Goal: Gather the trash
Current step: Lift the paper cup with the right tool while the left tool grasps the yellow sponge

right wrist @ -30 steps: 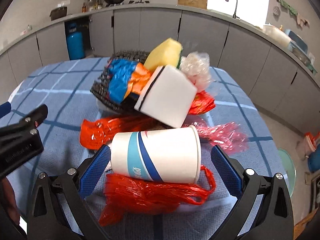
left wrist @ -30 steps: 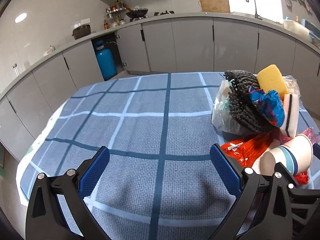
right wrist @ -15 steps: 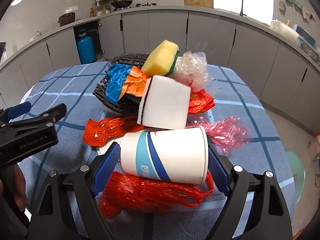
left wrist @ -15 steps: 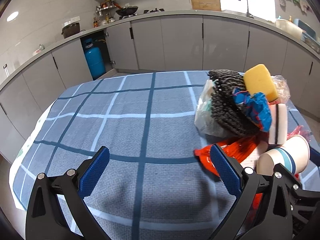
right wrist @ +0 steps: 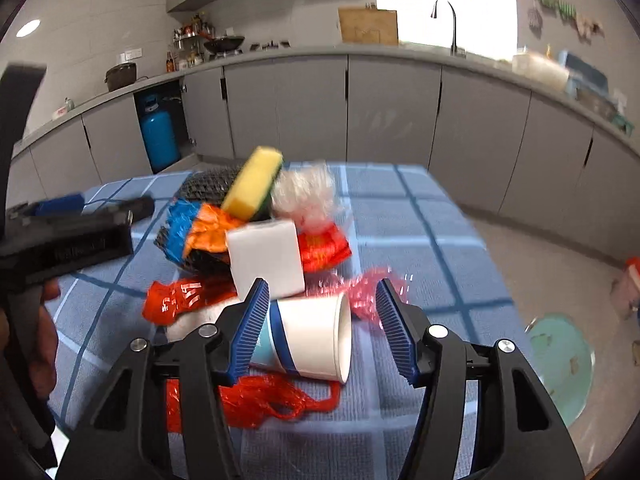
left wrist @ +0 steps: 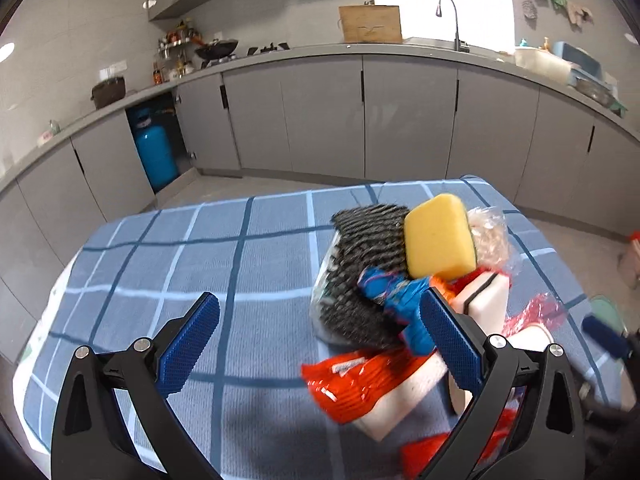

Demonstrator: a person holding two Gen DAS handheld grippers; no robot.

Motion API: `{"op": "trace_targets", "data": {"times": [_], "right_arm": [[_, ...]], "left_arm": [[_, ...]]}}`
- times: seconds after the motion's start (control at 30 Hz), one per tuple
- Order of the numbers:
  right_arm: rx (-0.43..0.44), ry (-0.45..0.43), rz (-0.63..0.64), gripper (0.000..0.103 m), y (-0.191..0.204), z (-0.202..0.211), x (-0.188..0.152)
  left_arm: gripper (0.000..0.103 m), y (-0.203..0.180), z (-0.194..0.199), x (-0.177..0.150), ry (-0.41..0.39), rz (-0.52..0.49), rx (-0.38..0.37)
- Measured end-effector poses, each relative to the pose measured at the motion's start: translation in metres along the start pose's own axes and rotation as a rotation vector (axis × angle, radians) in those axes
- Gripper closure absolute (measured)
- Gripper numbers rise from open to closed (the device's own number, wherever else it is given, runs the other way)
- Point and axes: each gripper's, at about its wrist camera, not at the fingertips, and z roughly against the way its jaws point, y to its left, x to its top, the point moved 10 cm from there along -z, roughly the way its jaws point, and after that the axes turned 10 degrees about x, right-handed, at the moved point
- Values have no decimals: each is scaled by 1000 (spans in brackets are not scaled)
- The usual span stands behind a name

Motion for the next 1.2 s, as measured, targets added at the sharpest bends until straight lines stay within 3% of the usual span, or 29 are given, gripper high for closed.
{"op": "trace_targets", "data": {"times": [0.07,0.17,0.4,0.73,0.77,0.8,0.83,1.0,1.2], "right_arm": [[4,-19,-25,9,-2,2,-4],[-4,-22,-30,5,2,0,-8],[-135,42,-15,5,11,-32,-16],[-180,111,65,5,21,-59,-30],[-169,113,66,7,22,-58,-31],[-155,118,65,19,20,-57,-31],[-150,124,70,19,20,-55,-30],[-140,80,83,19,10,-32,-19],[-188,-2,82,19,-20,3,-6]], "left_arm": [[4,-1,-4,-3,2,-13,26],[4,11,-15,-17,42,6,72],[4,33,-29,-30,73,23,131],[4,27,-29,-31,76,22,59],[4,26,-29,-31,74,21,50],[4,25,-28,-29,71,20,45],[4,23,-27,-27,67,20,37],[4,6,-22,-9,40,12,1],[4,-28,-17,16,16,-22,-53]]}}
